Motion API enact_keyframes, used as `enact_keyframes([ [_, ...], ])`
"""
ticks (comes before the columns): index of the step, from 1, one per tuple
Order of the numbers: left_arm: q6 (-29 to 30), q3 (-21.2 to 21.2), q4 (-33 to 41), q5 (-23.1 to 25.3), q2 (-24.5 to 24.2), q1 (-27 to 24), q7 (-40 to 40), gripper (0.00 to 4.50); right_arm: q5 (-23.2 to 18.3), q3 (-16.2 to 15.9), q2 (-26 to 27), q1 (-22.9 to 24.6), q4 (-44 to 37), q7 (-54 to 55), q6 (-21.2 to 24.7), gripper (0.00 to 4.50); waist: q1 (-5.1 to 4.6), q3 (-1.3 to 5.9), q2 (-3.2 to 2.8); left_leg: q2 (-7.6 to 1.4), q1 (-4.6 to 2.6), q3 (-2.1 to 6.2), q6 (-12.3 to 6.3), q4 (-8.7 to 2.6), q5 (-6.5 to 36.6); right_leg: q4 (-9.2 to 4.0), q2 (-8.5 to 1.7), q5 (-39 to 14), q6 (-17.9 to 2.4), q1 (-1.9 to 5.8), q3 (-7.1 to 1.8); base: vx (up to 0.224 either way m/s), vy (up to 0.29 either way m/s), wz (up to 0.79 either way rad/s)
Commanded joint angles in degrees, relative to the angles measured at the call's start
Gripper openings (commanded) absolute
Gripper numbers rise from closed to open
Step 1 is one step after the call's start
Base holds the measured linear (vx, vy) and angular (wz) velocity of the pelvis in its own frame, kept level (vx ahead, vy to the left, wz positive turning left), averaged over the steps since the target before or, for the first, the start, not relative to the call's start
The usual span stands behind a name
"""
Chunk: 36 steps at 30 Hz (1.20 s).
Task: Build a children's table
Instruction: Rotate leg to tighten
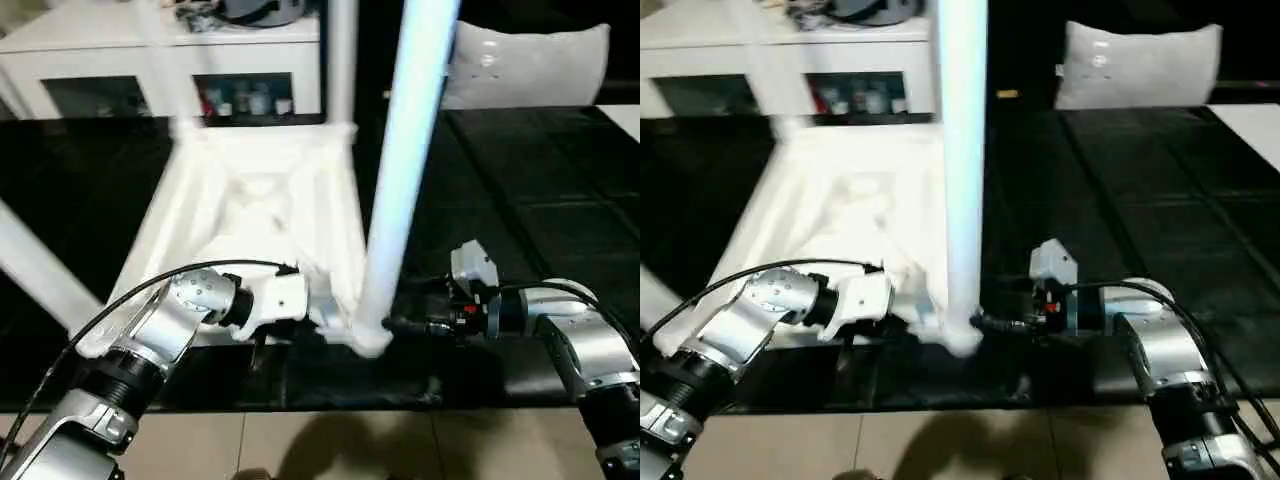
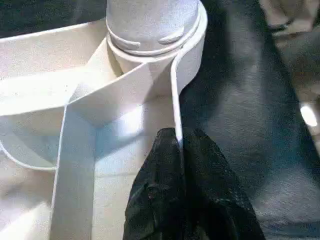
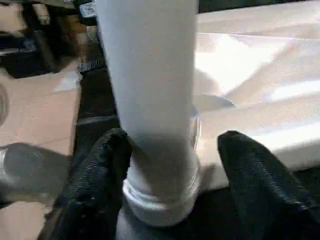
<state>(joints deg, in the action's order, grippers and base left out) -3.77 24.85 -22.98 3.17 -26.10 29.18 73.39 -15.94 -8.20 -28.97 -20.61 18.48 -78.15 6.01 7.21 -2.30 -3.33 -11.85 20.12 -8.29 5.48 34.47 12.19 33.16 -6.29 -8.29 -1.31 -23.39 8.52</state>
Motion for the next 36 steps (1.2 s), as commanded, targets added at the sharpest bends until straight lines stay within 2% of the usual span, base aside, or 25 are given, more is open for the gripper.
enact_keyframes([
  [1,-2.20,2.42,1.35,0.77,0.12,1.14,2.37,0.00,-0.30,-0.99,0.15,-1.14,0.27,-1.26,-0.33,2.68,-0.19,3.94,0.88,-1.40,0.44,-0.73,-5.70,-4.01,7.75,-3.22,-2.51,-16.61,-9.95,3.77,-3.27,0.000,0.000,0.00],
  [5,-2.63,2.87,1.50,0.60,0.55,1.28,3.07,0.00,-0.47,-2.32,0.97,-1.38,0.46,-2.42,-0.15,2.24,-0.14,3.95,0.92,-1.30,0.51,-0.75,-5.16,-4.02,8.07,-3.41,-2.61,-18.20,-9.10,3.86,-3.24,0.000,0.000,0.00],
  [9,-2.92,3.15,1.58,0.46,0.80,1.16,3.68,0.00,-0.51,-3.13,1.45,-1.23,0.75,-3.35,0.53,1.97,-0.04,3.99,0.81,-1.33,0.51,-0.70,-4.97,-4.03,7.80,-3.33,-2.55,-17.58,-9.16,3.85,-3.25,0.000,0.000,0.00],
  [17,-2.67,3.23,1.25,0.60,0.64,1.08,3.79,0.00,-0.76,-3.85,2.45,-0.67,0.82,-4.25,1.91,1.88,-0.03,4.00,0.89,-1.31,0.51,-0.72,-4.90,-4.02,7.73,-3.34,-2.51,-17.58,-9.11,3.84,-3.22,0.000,0.000,0.00],
  [22,4.27,0.72,2.59,-0.82,1.91,0.25,0.02,0.00,-1.28,-2.91,4.08,1.57,-1.53,0.94,5.36,1.88,-0.08,3.84,0.84,-1.36,0.47,-0.74,-4.41,-4.16,7.95,-3.46,-2.53,-18.58,-8.85,3.88,-3.26,0.000,0.000,0.00],
  [24,7.68,0.01,3.85,-0.60,3.05,0.03,-2.73,0.00,0.93,-2.75,5.83,1.88,-1.22,6.94,6.46,1.88,-0.25,3.67,0.85,-1.19,0.41,-0.73,-3.92,-4.28,9.19,-3.83,-2.52,-20.97,-7.98,3.85,-3.12,0.000,0.000,0.00],
  [26,12.03,-0.97,5.67,-0.91,5.25,-0.43,-6.34,0.00,2.79,-2.02,8.55,1.97,-0.70,14.05,7.85,1.87,-1.07,3.23,0.78,-0.87,0.08,-0.76,-2.50,-4.46,12.09,-4.72,-2.50,-26.58,-6.00,3.59,-2.80,0.000,0.000,0.00],
  [27,13.07,-1.23,6.17,-1.07,5.95,-0.57,-7.31,0.00,3.18,-1.77,9.34,1.95,-0.61,15.92,8.49,1.87,-1.67,2.87,0.94,-0.38,0.03,-0.68,-1.88,-4.40,13.96,-5.40,-2.40,-31.08,-4.08,3.66,-2.24,0.000,0.000,0.00],
  [28,14.98,-1.45,7.09,-0.89,7.57,-0.75,-9.52,0.00,3.86,-1.10,11.44,1.67,-0.17,20.25,9.52,1.87,-1.99,2.81,0.84,-0.30,0.00,-0.57,-1.56,-4.40,14.79,-5.60,-2.41,-32.78,-3.20,3.68,-2.03,0.000,0.000,0.00],
  [29,16.50,-1.51,7.77,-0.61,8.91,-0.83,-11.28,0.00,4.49,-0.56,13.22,1.33,0.27,23.79,10.26,1.87,-2.85,2.64,0.99,-0.05,-0.13,-0.44,-1.25,-4.29,16.36,-6.39,-2.36,-35.61,-1.35,3.53,-1.46,0.000,0.000,0.00],
  [30,16.73,-1.49,7.89,-0.56,9.16,-0.84,-11.58,0.00,4.62,-0.46,13.55,1.25,0.35,24.43,10.44,1.87,-3.72,2.58,0.86,0.11,-0.04,-0.20,-1.07,-4.16,18.08,-6.82,-2.31,-37.32,0.21,3.65,-0.83,0.000,0.000,0.00],
  [32,18.45,-1.29,8.43,0.04,11.12,-0.67,-13.93,0.00,5.56,0.14,15.98,0.53,1.22,29.01,11.44,1.87,-4.68,2.55,0.81,0.25,-0.18,-0.07,-1.31,-4.04,19.38,-7.38,-2.16,-38.07,1.29,3.51,-0.37,0.000,0.000,0.00],
  [33,20.65,-1.25,7.87,1.77,14.74,0.39,-19.02,0.00,6.71,1.32,19.74,-1.19,3.69,36.44,11.89,1.87,-6.03,2.56,0.65,0.17,-0.14,0.17,-1.58,-3.98,20.65,-7.76,-2.13,-37.97,1.85,3.60,0.24,0.000,0.000,0.00],
  [34,21.28,-1.26,7.65,2.31,15.78,0.73,-20.53,0.00,7.01,1.66,20.79,-1.70,4.42,38.54,11.95,1.87,-6.53,2.46,0.37,-0.01,-0.20,0.34,-1.47,-4.01,21.36,-7.98,-2.12,-37.64,1.84,3.66,0.66,0.000,0.000,0.00],
  [35,21.69,-1.04,7.21,3.09,16.92,1.23,-22.12,0.00,7.75,2.08,22.07,-2.78,6.08,41.67,11.15,1.87,-7.28,2.52,-0.11,-0.28,-0.54,0.66,-1.51,-3.98,23.65,-8.42,-2.16,-37.05,2.18,3.88,1.50,0.000,0.000,0.00],
  [36,22.26,-0.88,7.24,3.63,17.54,1.42,-22.97,0.00,8.35,2.34,22.87,-3.39,6.96,43.68,10.65,1.87,-8.27,2.50,-0.32,-0.81,-0.44,1.12,-1.80,-4.38,26.11,-8.35,-2.29,-34.91,2.14,4.55,1.87,0.000,0.000,0.00],
])
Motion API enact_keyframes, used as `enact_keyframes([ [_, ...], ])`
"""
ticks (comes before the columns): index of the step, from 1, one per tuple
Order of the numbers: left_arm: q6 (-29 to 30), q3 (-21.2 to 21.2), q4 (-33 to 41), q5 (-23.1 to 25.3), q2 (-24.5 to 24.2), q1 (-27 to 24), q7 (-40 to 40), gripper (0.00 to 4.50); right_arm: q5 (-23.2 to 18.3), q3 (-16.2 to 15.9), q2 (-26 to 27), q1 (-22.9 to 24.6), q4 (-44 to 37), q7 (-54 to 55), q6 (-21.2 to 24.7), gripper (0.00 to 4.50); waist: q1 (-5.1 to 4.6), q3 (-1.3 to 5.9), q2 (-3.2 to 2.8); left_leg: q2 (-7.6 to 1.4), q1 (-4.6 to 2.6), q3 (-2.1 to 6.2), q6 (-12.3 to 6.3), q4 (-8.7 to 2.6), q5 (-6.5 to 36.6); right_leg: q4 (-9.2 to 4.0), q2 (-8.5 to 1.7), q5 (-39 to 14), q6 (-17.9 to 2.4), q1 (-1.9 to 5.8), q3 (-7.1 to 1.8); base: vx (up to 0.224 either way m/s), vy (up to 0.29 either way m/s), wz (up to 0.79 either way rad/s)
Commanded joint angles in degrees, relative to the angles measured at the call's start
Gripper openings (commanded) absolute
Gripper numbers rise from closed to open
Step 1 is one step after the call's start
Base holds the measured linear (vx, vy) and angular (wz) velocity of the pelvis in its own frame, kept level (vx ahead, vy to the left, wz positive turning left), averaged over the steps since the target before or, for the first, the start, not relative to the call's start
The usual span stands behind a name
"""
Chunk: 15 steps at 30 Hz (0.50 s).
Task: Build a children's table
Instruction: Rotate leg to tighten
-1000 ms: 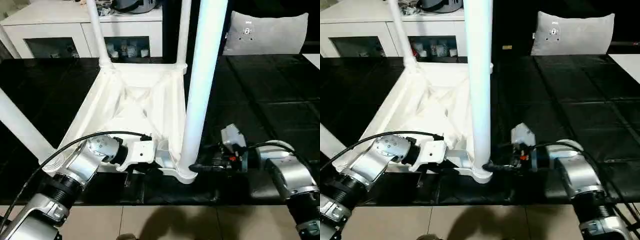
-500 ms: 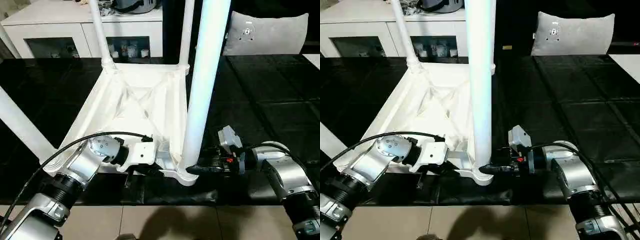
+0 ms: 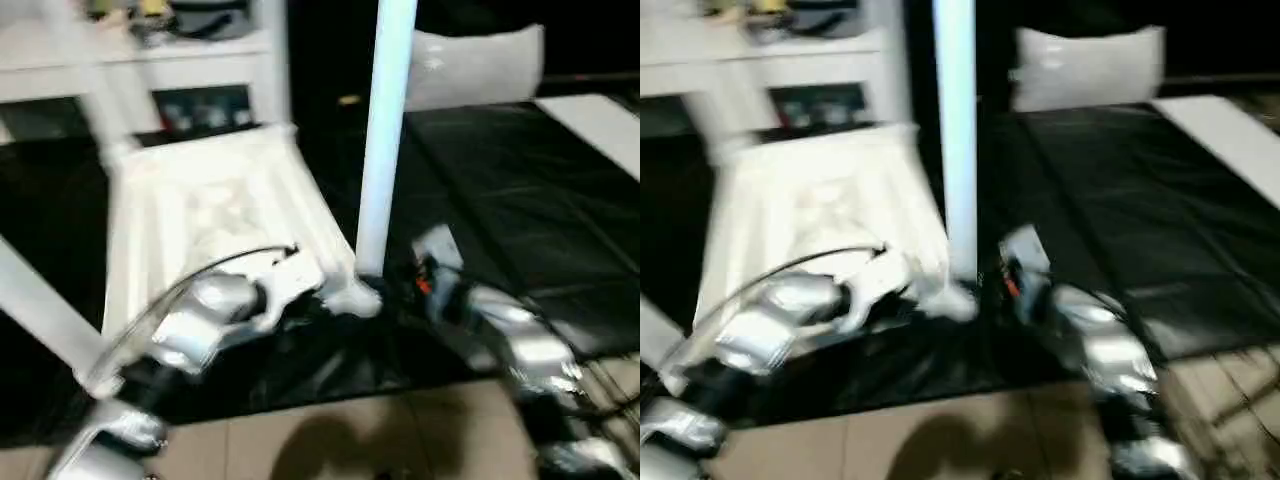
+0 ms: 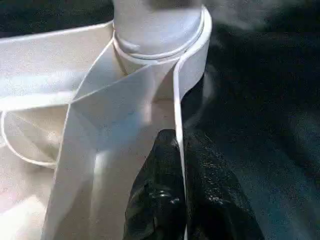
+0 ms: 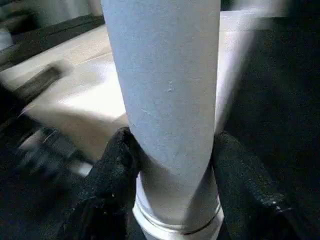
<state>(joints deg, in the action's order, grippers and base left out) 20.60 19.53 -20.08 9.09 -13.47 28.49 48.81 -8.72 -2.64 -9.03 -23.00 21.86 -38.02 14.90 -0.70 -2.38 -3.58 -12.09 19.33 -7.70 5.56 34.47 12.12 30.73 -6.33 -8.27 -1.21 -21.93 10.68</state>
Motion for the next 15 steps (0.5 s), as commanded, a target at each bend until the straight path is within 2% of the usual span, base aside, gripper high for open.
enact_keyframes([
  [1,-1.73,4.57,4.26,-1.69,5.50,2.33,0.61,0.00,1.61,-2.85,3.74,-1.66,4.53,5.69,1.37,1.87,-0.70,2.59,-0.19,-0.84,0.68,0.84,-1.93,-4.74,27.08,-5.55,-2.31,-33.62,1.89,3.50,-0.41,0.000,0.000,0.00],
  [2,-1.16,4.64,3.77,-0.75,6.59,2.76,-1.27,0.00,1.85,-1.90,5.09,-2.92,6.28,9.20,1.04,1.87,-0.90,2.62,-0.28,-0.99,0.76,1.03,-2.05,-4.96,27.76,-5.35,-2.41,-32.51,1.48,3.61,-0.66,0.000,0.000,0.00],
  [3,-0.64,4.80,3.27,0.30,7.92,3.22,-3.53,0.00,1.80,-0.32,7.09,-4.75,8.75,13.53,0.82,1.87,-1.50,2.55,-0.26,-0.73,0.94,1.18,-1.83,-4.98,27.96,-5.16,-2.59,-31.91,0.81,3.60,-0.74,0.000,0.000,0.00],
  [4,-0.56,4.81,3.16,0.51,8.21,3.31,-4.04,0.00,1.56,0.09,7.55,-5.12,9.27,14.15,0.71,1.87,-1.92,2.66,-0.13,-0.23,0.47,0.92,-1.69,-4.59,27.41,-5.58,-2.73,-32.31,0.05,3.00,-0.70,0.000,0.000,0.00],
  [5,-0.11,4.55,3.26,0.67,8.88,3.33,-5.20,0.00,0.91,0.21,8.45,-5.34,9.24,12.93,-0.44,2.22,-2.35,2.78,-0.01,0.05,0.63,0.95,-1.91,-4.42,26.36,-5.64,-2.96,-32.13,-0.53,3.18,-0.62,0.000,0.000,0.00],
  [6,0.23,4.37,3.54,0.76,8.78,3.19,-5.33,0.00,1.44,-0.19,8.55,-4.97,8.65,12.07,-1.88,2.22,-2.27,2.97,-0.07,0.00,0.90,0.94,-2.46,-4.44,24.75,-5.36,-3.18,-30.28,-1.51,3.22,-1.02,0.000,0.000,0.00],
  [7,0.20,4.21,3.56,0.99,8.36,3.12,-5.33,0.00,1.88,-0.27,8.46,-4.54,8.15,11.70,-2.99,2.59,-2.19,3.14,-0.04,-0.09,1.05,0.94,-2.68,-4.47,23.65,-5.05,-3.25,-28.70,-2.35,3.20,-1.33,0.000,0.000,0.00],
  [8,0.05,4.11,3.46,1.30,7.77,3.04,-5.27,0.00,1.97,-0.04,8.27,-4.17,7.94,11.46,-3.60,2.59,-1.97,3.39,0.01,-0.20,1.56,0.88,-3.18,-4.56,20.62,-4.32,-3.29,-24.89,-4.28,3.37,-1.89,0.000,0.000,0.00],
  [9,-0.02,4.09,3.41,1.35,7.64,3.03,-5.26,0.00,1.92,0.02,8.20,-4.09,7.89,11.36,-3.71,2.67,-1.53,3.58,0.20,-0.27,1.59,0.59,-3.89,-4.50,17.70,-3.91,-3.19,-21.85,-6.16,3.23,-2.36,0.000,0.000,0.00],
  [10,-0.30,4.02,3.24,1.56,7.09,2.98,-5.20,0.00,1.72,0.27,7.91,-3.76,7.69,10.93,-4.18,2.78,-1.53,3.58,0.20,-0.27,1.59,0.59,-3.89,-4.50,17.70,-3.91,-3.19,-21.85,-6.16,3.23,-2.36,0.000,0.000,0.00],
  [11,-1.67,3.78,2.38,1.84,5.40,2.90,-4.64,0.00,1.05,0.80,6.25,-2.78,7.12,9.11,-5.66,2.91,-0.42,3.77,0.35,-0.33,1.65,0.27,-4.78,-4.28,14.05,-3.16,-3.19,-18.37,-8.29,3.07,-2.99,0.000,0.000,0.00],
  [12,-2.73,3.57,1.65,2.08,4.15,2.82,-4.29,0.00,0.59,1.20,4.89,-2.04,6.79,7.57,-7.14,2.91,0.47,3.92,0.47,-0.25,1.87,0.12,-5.48,-4.12,11.46,-2.61,-3.07,-16.90,-8.76,3.16,-3.39,0.052,-0.038,0.07],
  [13,-2.78,3.56,1.62,2.09,4.10,2.82,-4.28,0.00,0.57,1.22,4.83,-2.01,6.78,7.50,-7.22,3.02,0.47,3.92,0.47,-0.25,1.87,0.12,-5.48,-4.12,11.46,-2.61,-3.07,-16.90,-8.76,3.16,-3.39,0.052,-0.038,0.07],
  [14,-4.58,2.88,0.41,2.04,2.57,2.71,-3.49,0.00,-0.31,1.83,2.41,-0.74,5.54,3.76,-8.97,3.13,1.81,4.41,0.53,-0.07,2.41,-0.01,-6.77,-3.68,6.01,-1.56,-3.03,-11.82,-9.63,3.64,-3.97,0.000,0.000,0.00],
  [15,-5.18,2.64,0.03,1.96,2.03,2.68,-3.08,0.00,-0.78,2.06,1.46,-0.28,4.99,2.13,-9.34,3.13,2.25,4.45,0.59,-0.06,2.28,-0.17,-7.39,-3.49,4.46,-1.32,-2.86,-10.01,-10.03,3.40,-4.12,0.000,0.000,0.00],
])
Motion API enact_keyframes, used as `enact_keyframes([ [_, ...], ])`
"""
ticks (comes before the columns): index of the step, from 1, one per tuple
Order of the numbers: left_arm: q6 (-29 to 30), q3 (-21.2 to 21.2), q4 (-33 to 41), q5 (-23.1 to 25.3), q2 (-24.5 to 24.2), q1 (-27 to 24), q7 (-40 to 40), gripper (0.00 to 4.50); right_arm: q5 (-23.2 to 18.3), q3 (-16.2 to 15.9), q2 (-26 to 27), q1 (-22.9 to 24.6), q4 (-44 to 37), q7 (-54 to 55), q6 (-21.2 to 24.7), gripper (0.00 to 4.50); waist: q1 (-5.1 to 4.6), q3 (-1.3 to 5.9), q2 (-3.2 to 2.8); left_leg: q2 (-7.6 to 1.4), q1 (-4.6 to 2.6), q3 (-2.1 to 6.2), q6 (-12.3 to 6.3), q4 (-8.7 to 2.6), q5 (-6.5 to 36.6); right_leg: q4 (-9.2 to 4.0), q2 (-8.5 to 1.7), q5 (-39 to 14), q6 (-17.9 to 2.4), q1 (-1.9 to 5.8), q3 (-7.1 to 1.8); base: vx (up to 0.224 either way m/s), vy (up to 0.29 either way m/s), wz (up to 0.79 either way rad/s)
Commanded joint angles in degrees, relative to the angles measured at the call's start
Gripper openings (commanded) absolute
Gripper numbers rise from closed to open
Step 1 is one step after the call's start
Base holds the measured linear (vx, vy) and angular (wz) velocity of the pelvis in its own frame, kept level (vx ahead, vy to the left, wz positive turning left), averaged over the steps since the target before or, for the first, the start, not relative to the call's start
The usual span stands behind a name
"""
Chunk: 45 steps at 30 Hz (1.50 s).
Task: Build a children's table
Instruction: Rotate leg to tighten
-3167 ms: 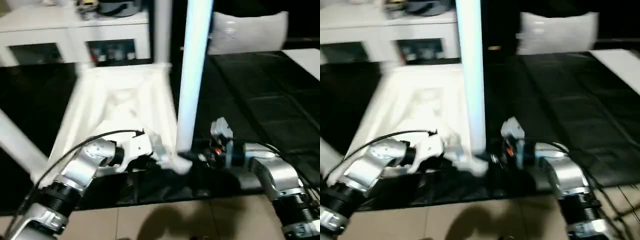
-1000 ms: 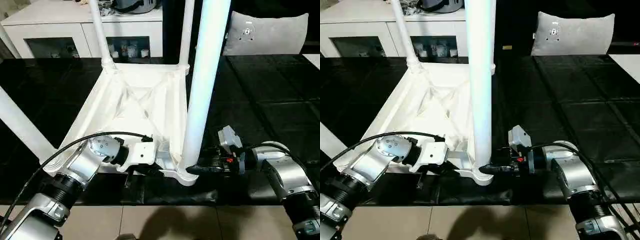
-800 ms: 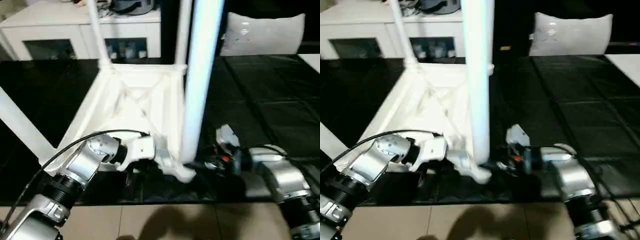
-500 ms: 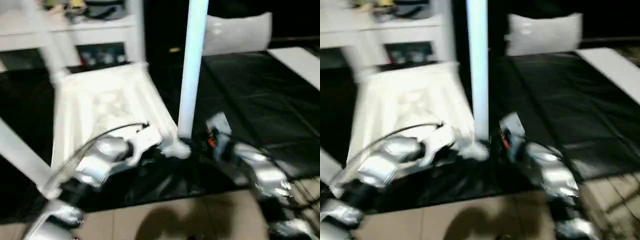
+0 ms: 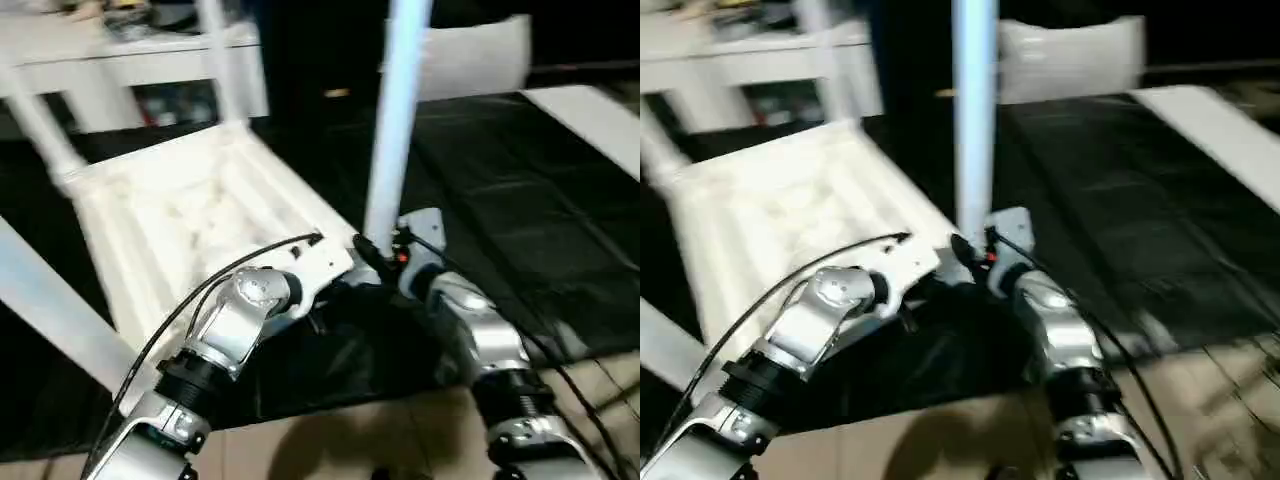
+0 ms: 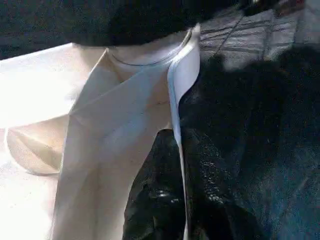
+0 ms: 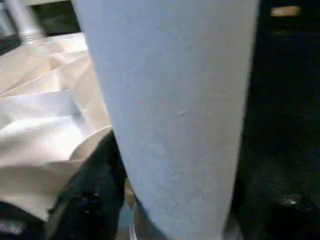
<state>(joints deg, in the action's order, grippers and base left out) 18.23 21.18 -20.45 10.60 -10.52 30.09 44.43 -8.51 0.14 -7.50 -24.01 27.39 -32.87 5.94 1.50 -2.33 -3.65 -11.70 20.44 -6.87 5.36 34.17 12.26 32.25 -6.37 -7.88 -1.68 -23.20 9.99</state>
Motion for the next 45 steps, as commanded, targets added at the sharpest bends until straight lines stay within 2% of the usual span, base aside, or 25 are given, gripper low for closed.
enact_keyframes([
  [1,-2.81,0.98,0.40,0.46,-0.91,1.08,1.30,0.00,-1.00,-0.72,-0.06,0.73,-0.54,-3.02,-0.38,3.13,0.41,4.46,0.73,-0.49,1.28,-1.01,-7.83,-3.02,2.81,-2.42,-2.83,-8.63,-9.98,4.59,-3.55,0.000,0.000,0.00],
  [2,-4.39,0.73,-0.42,0.38,-2.27,1.05,2.45,0.00,-2.07,-0.47,-2.47,1.83,-1.96,-7.31,-1.06,3.39,1.38,4.54,0.59,-0.56,1.25,-1.12,-9.20,-2.78,-0.19,-2.03,-2.71,-6.18,-10.80,4.48,-3.54,0.000,0.000,0.00],
  [4,-5.66,0.59,-1.06,0.22,-3.83,0.88,4.10,0.00,-2.78,-0.94,-5.67,3.26,-4.16,-12.55,-2.22,3.52,1.97,4.30,0.70,-0.45,1.22,-1.34,-9.41,-2.72,0.83,-2.17,-2.52,-7.96,-10.40,4.39,-3.58,0.000,0.000,0.00],
  [5,-6.72,0.46,-1.64,-0.23,-5.43,0.75,6.27,0.00,-4.11,-1.00,-8.90,4.55,-6.81,-17.45,-1.39,3.56,2.56,4.20,0.74,-0.57,1.12,-1.42,-9.27,-2.86,2.16,-2.38,-2.48,-10.30,-9.56,4.43,-3.57,0.000,0.000,0.00],
  [6,-6.81,0.48,-1.66,-0.26,-5.50,0.76,6.36,0.00,-4.15,-1.00,-9.00,4.57,-6.87,-17.58,-1.37,3.67,2.82,4.16,0.77,-0.63,1.08,-1.42,-9.05,-2.90,2.88,-2.45,-2.48,-11.58,-9.02,4.45,-3.57,0.000,0.000,0.00],
  [7,-7.87,0.68,-1.89,-0.66,-6.25,0.76,7.48,0.00,-4.55,-1.06,-10.23,4.86,-7.54,-19.15,-1.15,3.82,2.92,4.03,0.73,-0.71,1.05,-1.40,-8.65,-3.06,3.58,-2.61,-2.51,-13.32,-8.50,4.36,-3.58,0.000,0.000,0.00],
  [8,-9.53,0.97,-2.16,-1.64,-7.58,0.63,9.90,0.00,-5.14,-1.47,-12.56,5.26,-8.47,-22.26,-0.98,3.92,3.01,3.81,0.86,-0.73,1.03,-1.37,-7.19,-3.32,5.79,-3.01,-2.41,-17.40,-7.04,4.34,-3.48,0.000,0.000,0.00],
  [11,-13.57,1.76,-2.24,-3.22,-9.70,0.18,15.03,0.00,-6.07,-2.54,-16.07,5.56,-9.70,-27.83,-0.43,4.02,2.98,3.59,0.95,-0.61,0.71,-1.49,-6.00,-3.58,9.36,-3.73,-2.33,-22.31,-5.46,4.14,-3.40,0.000,0.000,0.00],
  [13,-16.10,2.78,-1.97,-4.27,-11.57,-0.35,19.69,0.00,-6.44,-3.76,-18.55,5.12,-9.93,-32.78,-0.45,4.02,3.14,3.45,0.80,-0.66,0.33,-1.54,-5.42,-3.71,11.11,-4.11,-2.29,-24.97,-4.89,3.82,-3.41,0.000,0.000,0.00],
  [17,-19.61,4.40,-1.41,-5.30,-13.62,-0.90,24.77,0.00,-6.91,-5.11,-20.23,3.80,-9.38,-37.92,-1.10,4.02,3.90,3.68,0.79,-0.94,0.09,-1.55,-5.38,-3.74,10.62,-3.78,-2.35,-23.11,-5.94,3.56,-3.68,0.000,0.000,0.00],
  [18,-20.12,4.81,-1.22,-5.46,-14.06,-0.99,25.85,0.00,-7.11,-5.52,-20.50,3.44,-9.27,-39.19,-0.84,4.02,4.19,3.87,0.82,-1.18,0.30,-1.50,-5.79,-3.76,9.02,-3.15,-2.29,-20.28,-7.06,3.74,-3.89,0.000,0.000,0.00],
  [19,-20.59,5.12,-1.07,-5.58,-14.39,-1.05,26.71,0.00,-7.25,-5.90,-20.70,3.18,-9.21,-40.20,-0.68,4.02,4.26,3.86,0.76,-1.28,0.29,-1.51,-5.93,-3.74,8.72,-3.08,-2.29,-19.54,-7.39,3.66,-3.98,0.000,0.000,0.00],
  [20,-21.12,5.46,-0.83,-5.82,-14.77,-1.11,27.81,0.00,-7.33,-6.51,-20.96,2.90,-9.20,-41.38,-0.45,4.02,4.44,3.93,0.98,-1.35,0.25,-1.56,-6.03,-3.69,8.03,-2.84,-2.30,-18.14,-8.05,3.65,-4.12,0.000,0.000,0.00],
  [23,-21.84,5.88,-0.46,-6.13,-15.18,-1.14,29.37,0.00,-7.18,-7.51,-21.16,2.49,-9.09,-42.86,-0.40,4.02,5.02,4.02,0.81,-1.46,0.19,-1.61,-6.01,-3.68,7.26,-2.47,-2.35,-16.51,-9.02,3.64,-4.31,0.000,0.000,0.00],
  [25,-22.49,6.67,0.19,-6.25,-15.69,-1.07,31.35,0.00,-7.08,-8.98,-20.98,2.02,-8.81,-44.75,0.33,4.02,5.29,4.07,1.19,-1.35,0.32,-1.71,-6.10,-3.67,6.71,-2.22,-2.37,-15.84,-9.40,3.82,-4.37,0.000,0.000,0.00],
  [32,-22.95,7.70,0.92,-6.93,-15.88,-0.82,33.77,0.00,-7.20,-10.73,-19.71,0.86,-6.81,-47.38,2.42,3.41,5.54,3.86,1.15,-1.29,0.20,-1.89,-5.03,-3.74,8.06,-2.74,-2.46,-19.88,-8.18,3.66,-4.40,0.000,0.000,0.00],
  [38,-23.30,7.95,0.89,-7.20,-15.98,-0.65,34.66,0.00,-7.90,-11.68,-19.16,-0.08,-5.40,-48.85,3.32,2.72,5.64,4.07,1.19,-1.34,0.28,-1.87,-5.07,-3.67,6.61,-2.40,-2.39,-17.87,-8.43,3.71,-4.47,0.000,0.000,0.00],
  [40,-23.29,7.95,0.86,-7.26,-16.06,-0.62,34.85,0.00,-7.96,-11.82,-19.03,-0.24,-5.13,-49.05,3.38,2.72,5.66,4.07,1.19,-1.38,0.29,-1.88,-5.19,-3.65,6.35,-2.31,-2.38,-17.22,-8.74,3.68,-4.50,0.000,0.000,0.00],
  [42,-23.23,7.93,0.86,-7.34,-16.14,-0.60,35.12,0.00,-7.84,-11.84,-18.78,-0.50,-4.65,-49.42,3.41,2.45,5.66,4.09,1.21,-1.33,0.35,-1.91,-5.17,-3.63,6.44,-2.30,-2.42,-17.36,-8.78,3.76,-4.48,0.000,0.000,0.00],
  [45,-23.01,7.97,0.90,-7.43,-16.22,-0.60,35.35,0.00,-8.02,-11.98,-18.39,-0.67,-4.43,-50.21,3.96,2.29,5.66,4.05,1.20,-1.29,0.33,-1.93,-5.05,-3.65,6.63,-2.46,-2.39,-18.31,-8.36,3.75,-4.44,0.000,0.000,0.00],
])
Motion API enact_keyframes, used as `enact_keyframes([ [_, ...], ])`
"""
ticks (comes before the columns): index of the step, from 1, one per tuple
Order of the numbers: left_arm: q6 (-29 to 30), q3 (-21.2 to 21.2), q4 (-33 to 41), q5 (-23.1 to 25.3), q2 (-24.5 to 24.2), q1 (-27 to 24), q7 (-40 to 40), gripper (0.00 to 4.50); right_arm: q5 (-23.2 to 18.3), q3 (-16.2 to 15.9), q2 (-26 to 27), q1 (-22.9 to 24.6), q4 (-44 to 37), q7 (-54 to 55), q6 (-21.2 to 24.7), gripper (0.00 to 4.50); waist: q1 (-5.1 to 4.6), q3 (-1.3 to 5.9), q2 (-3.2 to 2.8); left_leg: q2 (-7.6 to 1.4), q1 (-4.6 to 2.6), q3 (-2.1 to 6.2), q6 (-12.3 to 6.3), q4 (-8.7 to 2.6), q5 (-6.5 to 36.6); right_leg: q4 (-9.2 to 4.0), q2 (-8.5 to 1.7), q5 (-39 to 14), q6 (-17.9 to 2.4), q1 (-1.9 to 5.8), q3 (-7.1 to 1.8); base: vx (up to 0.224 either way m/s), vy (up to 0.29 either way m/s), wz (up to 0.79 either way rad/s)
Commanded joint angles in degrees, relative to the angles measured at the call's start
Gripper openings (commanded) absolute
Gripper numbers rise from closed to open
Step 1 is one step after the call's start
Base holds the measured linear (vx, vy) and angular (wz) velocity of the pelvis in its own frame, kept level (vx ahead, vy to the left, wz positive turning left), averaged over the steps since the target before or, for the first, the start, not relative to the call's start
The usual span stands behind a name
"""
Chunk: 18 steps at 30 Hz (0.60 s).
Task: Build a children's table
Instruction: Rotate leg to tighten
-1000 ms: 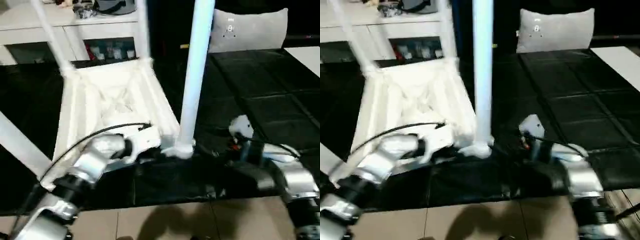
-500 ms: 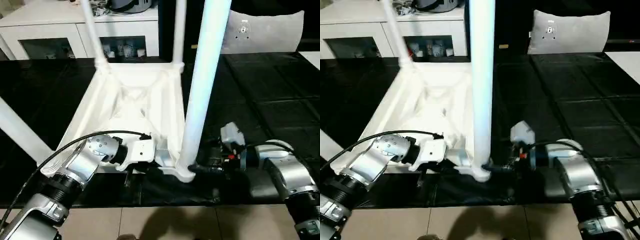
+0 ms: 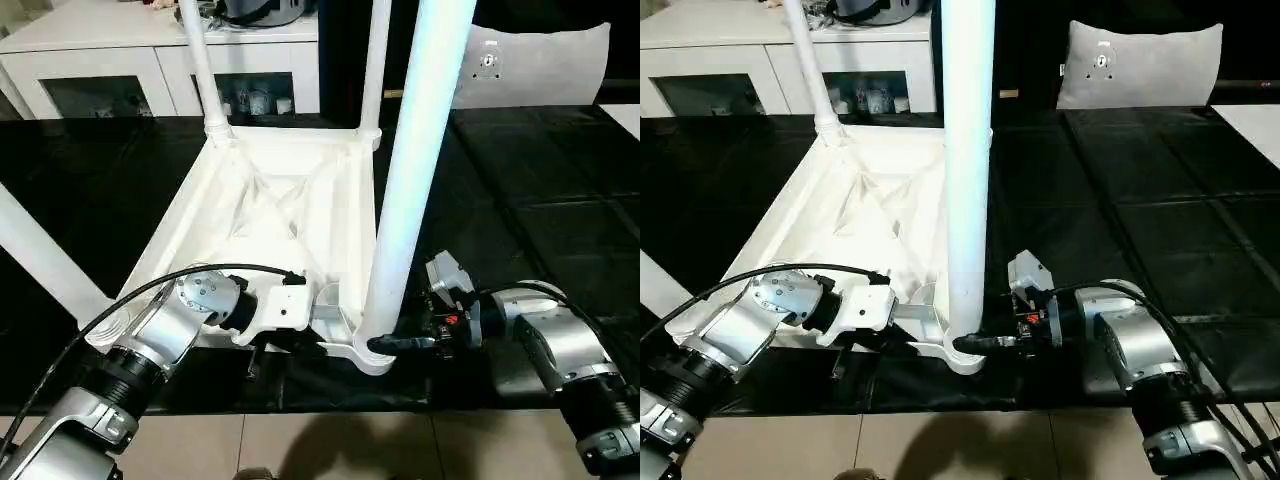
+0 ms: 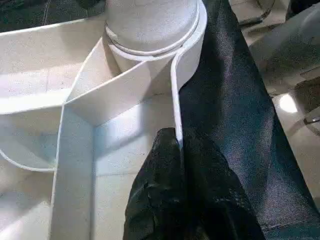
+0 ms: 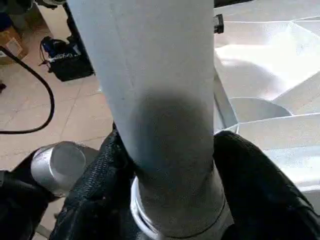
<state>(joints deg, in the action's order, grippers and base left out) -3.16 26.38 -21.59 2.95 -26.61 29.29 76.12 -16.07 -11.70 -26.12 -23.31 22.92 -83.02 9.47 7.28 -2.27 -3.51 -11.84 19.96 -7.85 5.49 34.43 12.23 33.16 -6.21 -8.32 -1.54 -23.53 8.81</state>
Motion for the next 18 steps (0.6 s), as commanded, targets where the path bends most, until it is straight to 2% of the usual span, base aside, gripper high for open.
enact_keyframes([
  [1,-1.43,2.74,2.06,0.15,-0.15,0.17,3.76,0.00,-0.64,-0.47,0.37,-1.27,-0.10,-0.62,0.94,2.13,-0.12,3.99,1.11,-1.15,0.79,-0.98,-5.12,-3.88,6.60,-3.38,-2.56,-18.00,-8.34,4.06,-3.28,0.000,0.000,0.00],
  [4,-0.44,2.41,2.36,-0.36,-0.19,-0.16,3.92,0.00,-1.30,-0.98,0.41,-0.52,-1.07,-1.34,2.03,2.02,-0.07,3.99,1.27,-1.19,0.78,-0.96,-5.17,-3.92,6.28,-3.26,-2.53,-17.98,-8.36,4.05,-3.29,0.000,0.000,0.00],
  [7,1.53,1.58,3.06,-1.41,-0.10,-0.80,3.60,0.00,-1.79,-0.82,0.34,0.62,-2.24,-1.04,2.47,1.99,-0.02,3.99,1.18,-1.28,0.74,-0.99,-5.02,-3.92,6.15,-3.23,-2.58,-17.69,-8.49,4.01,-3.35,0.000,0.000,0.00],
  [9,4.53,0.28,3.62,-2.32,0.78,-1.09,1.70,0.00,-2.19,0.37,1.33,1.54,-3.08,2.41,4.81,1.99,-0.06,3.97,1.20,-1.22,0.73,-1.02,-4.86,-3.98,5.89,-3.28,-2.49,-17.66,-8.33,4.07,-3.38,0.000,0.000,0.00],
  [10,8.84,-0.85,4.20,-2.29,2.09,-1.06,-1.49,0.00,-1.53,0.68,2.56,2.80,-4.48,6.23,6.08,1.99,-0.08,3.94,0.81,-1.24,0.68,-1.02,-4.70,-3.98,6.00,-3.23,-2.52,-17.73,-8.52,4.01,-3.37,0.000,0.000,0.00],
  [12,10.76,-1.34,4.26,-1.78,3.01,-0.91,-3.70,0.00,-0.48,0.62,3.47,3.42,-4.89,8.88,6.20,1.99,-0.26,3.76,1.12,-1.11,0.74,-1.05,-4.14,-4.08,6.88,-3.54,-2.51,-19.24,-7.79,4.08,-3.34,0.000,0.000,0.00],
  [13,11.12,-1.50,4.20,-1.59,3.36,-0.85,-4.46,0.00,-0.08,0.62,3.83,3.58,-4.93,9.91,6.34,1.99,-0.21,3.77,0.74,-0.99,0.61,-1.01,-3.88,-4.09,7.41,-3.68,-2.54,-20.41,-7.51,4.03,-3.22,0.000,0.000,0.00],
  [14,12.78,-2.25,4.04,-1.02,5.31,-0.63,-8.02,0.00,1.65,1.02,5.93,3.80,-4.44,15.50,7.28,1.99,-0.76,3.34,0.99,-0.67,0.57,-1.09,-3.13,-4.24,9.74,-4.54,-2.41,-25.13,-5.65,3.96,-2.90,0.000,0.000,0.00],
  [15,13.15,-2.40,4.04,-0.95,5.72,-0.59,-8.71,0.00,1.96,1.13,6.37,3.81,-4.30,16.63,7.47,1.98,-1.37,2.97,0.90,-0.37,0.46,-1.10,-2.35,-4.27,11.66,-5.23,-2.31,-28.88,-4.06,3.83,-2.54,0.000,0.000,0.00],
  [16,14.08,-2.68,4.08,-0.78,6.59,-0.52,-10.15,0.00,2.46,1.39,7.28,3.80,-4.04,18.83,7.98,1.98,-1.65,2.94,1.01,-0.12,0.39,-1.08,-2.07,-4.17,12.61,-5.57,-2.30,-31.07,-2.91,3.93,-2.21,0.000,0.000,0.00],
  [18,18.02,-3.50,4.55,-0.36,10.25,-0.17,-15.51,0.00,4.56,2.59,11.16,3.54,-2.71,27.83,8.95,1.97,-3.05,2.47,0.94,0.28,-0.04,-1.03,-1.26,-3.90,15.89,-6.79,-2.08,-36.28,-0.11,3.47,-1.22,0.000,0.000,0.00],
])
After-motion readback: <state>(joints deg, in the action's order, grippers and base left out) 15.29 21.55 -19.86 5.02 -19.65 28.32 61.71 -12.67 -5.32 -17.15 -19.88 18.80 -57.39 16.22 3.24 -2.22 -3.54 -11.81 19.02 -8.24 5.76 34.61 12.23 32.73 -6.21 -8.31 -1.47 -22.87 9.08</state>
